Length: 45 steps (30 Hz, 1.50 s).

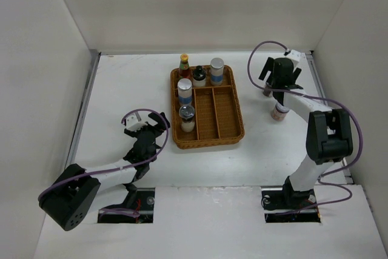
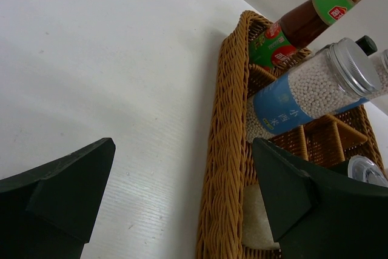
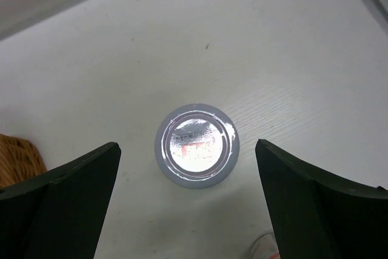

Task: Organize the condiment bottles

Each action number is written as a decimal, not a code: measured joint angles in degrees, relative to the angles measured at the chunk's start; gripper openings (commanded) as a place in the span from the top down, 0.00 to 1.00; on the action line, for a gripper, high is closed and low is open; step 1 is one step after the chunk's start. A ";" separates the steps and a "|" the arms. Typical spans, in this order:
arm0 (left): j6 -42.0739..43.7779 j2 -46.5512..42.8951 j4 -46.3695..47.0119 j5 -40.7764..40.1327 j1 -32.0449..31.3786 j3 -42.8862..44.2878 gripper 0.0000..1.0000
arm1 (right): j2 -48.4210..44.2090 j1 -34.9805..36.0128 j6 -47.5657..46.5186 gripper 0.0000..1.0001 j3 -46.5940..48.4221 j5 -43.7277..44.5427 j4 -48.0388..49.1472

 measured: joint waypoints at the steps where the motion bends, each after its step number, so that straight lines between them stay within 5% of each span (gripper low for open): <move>1: 0.02 0.11 0.00 0.07 0.00 0.02 0.00 | 1.64 -0.04 -0.22 0.00 0.96 -0.33 -0.83; 6: 0.00 0.28 0.00 0.31 0.00 0.02 0.00 | 6.75 -0.37 -0.63 0.01 4.24 -2.12 -3.41; 11: -0.02 0.57 0.04 0.37 0.00 0.04 0.00 | 9.01 -1.14 -0.83 0.37 5.79 -1.97 -4.00; 14: -0.11 1.25 0.00 0.52 0.00 0.11 0.00 | 9.03 -1.22 -0.85 0.47 5.73 -1.49 -3.63; 22: -0.35 1.84 0.02 0.92 0.04 0.17 0.00 | -1.38 1.86 -1.09 0.47 -0.04 -0.72 -3.69; 29: -0.42 1.88 0.02 1.05 0.04 0.22 0.00 | -13.49 16.20 0.04 0.46 -2.54 -1.40 0.35; 36: -0.79 1.40 0.02 1.14 0.04 0.22 0.00 | -3.02 29.03 1.20 0.45 2.32 -6.27 1.75; 45: -0.83 0.33 0.02 1.16 0.02 0.22 0.00 | 10.69 32.26 1.09 0.45 9.84 -7.26 0.35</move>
